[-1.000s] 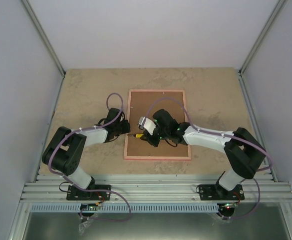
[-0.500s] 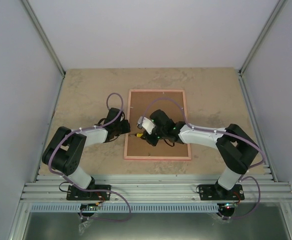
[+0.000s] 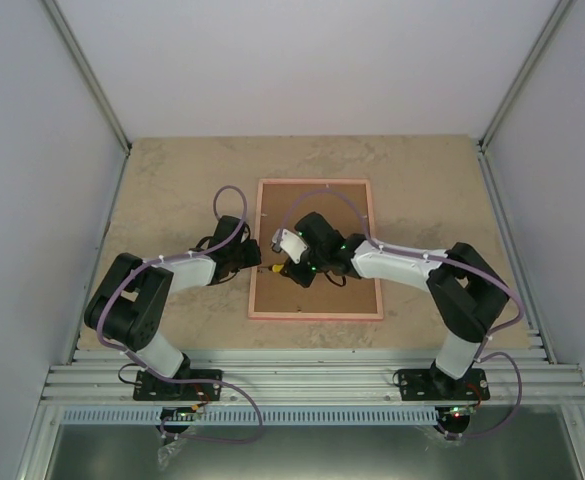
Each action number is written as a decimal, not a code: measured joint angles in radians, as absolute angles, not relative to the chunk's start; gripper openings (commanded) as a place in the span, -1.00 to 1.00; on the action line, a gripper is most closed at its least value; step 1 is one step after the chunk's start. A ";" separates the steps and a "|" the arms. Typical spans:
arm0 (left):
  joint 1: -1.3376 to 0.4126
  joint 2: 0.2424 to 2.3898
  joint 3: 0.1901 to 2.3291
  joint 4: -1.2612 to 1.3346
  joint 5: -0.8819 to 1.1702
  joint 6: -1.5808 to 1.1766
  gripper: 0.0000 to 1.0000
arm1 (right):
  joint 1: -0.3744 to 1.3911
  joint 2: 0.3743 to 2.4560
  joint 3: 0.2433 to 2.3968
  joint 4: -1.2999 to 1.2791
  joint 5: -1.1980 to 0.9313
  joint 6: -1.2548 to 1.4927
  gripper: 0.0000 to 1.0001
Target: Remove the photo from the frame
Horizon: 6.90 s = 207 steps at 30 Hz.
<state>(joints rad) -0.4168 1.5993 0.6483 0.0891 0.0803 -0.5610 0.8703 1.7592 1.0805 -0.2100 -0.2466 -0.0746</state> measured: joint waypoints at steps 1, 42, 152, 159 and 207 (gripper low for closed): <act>-0.417 1.599 0.648 0.089 0.080 -0.561 -0.75 | 0.869 1.762 1.090 -0.223 -0.249 -0.075 -0.99; -0.417 1.594 0.648 0.079 0.078 -0.561 -0.75 | 0.852 1.794 1.173 -0.364 -0.318 -0.118 -0.99; -0.400 1.587 0.648 0.060 0.111 -0.569 -0.78 | 0.861 1.686 1.064 -0.330 -0.294 -0.021 -0.99; -0.398 1.584 0.636 0.077 0.118 -0.573 -0.78 | 0.829 1.606 1.048 -0.331 -0.286 -0.019 -0.99; -0.346 1.785 0.893 -0.012 0.088 -0.576 -0.66 | 0.662 1.964 1.316 -0.102 -0.272 0.016 -0.99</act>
